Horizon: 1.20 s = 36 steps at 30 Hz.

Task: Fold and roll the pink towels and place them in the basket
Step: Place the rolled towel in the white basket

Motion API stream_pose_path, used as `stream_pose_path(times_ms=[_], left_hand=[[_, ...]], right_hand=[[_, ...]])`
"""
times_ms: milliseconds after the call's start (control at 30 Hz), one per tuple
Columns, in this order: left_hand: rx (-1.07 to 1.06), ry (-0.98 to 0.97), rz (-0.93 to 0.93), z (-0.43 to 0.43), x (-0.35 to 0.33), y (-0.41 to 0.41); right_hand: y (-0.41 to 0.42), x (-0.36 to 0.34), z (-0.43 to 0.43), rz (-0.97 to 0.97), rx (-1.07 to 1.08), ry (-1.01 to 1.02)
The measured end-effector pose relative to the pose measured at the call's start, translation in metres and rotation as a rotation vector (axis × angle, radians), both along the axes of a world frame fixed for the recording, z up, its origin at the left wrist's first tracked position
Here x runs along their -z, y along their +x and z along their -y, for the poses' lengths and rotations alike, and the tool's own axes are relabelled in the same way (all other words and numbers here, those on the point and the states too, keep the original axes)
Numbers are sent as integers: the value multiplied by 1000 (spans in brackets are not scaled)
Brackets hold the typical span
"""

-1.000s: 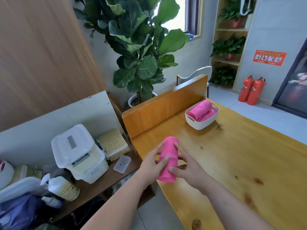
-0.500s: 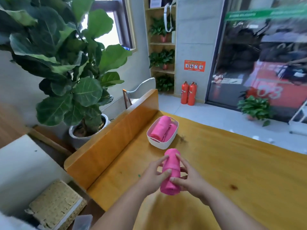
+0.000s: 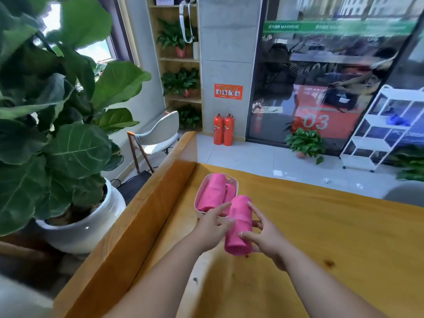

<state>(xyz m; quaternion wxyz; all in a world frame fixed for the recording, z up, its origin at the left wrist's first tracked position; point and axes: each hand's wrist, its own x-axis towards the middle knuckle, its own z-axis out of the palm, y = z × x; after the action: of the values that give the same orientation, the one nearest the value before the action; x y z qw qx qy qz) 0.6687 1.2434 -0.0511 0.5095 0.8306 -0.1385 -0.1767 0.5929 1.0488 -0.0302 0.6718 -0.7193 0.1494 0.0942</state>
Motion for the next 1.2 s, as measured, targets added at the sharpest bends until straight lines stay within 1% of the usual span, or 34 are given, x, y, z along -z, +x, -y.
stream_pose_path(times_ms=[200,333,533,667,800,933,1067,1200], left_hand=[[9,176,88,-17,14,62],[8,410,166,-24,7,96],[88,513,163,-23,5,138],[76,538,89,-15,21,151],[25,608,168,-7,40,147],[25,638,176,-1,45,147],[1,601,168,7,46,121],[-15,514,174,16,50,75]], right_hand=[[45,3,-11,12,65,-66],[75,6,-15,7,51,-115],[118,19,-15,-32,44,-164],[132,34,-8,-77,3,-214],[135,48,-2,-55,3,-225],[127,53,4,-37,23,-200],[101,53,15,-38,34,-169],[56,44,29,-72,33,-149]])
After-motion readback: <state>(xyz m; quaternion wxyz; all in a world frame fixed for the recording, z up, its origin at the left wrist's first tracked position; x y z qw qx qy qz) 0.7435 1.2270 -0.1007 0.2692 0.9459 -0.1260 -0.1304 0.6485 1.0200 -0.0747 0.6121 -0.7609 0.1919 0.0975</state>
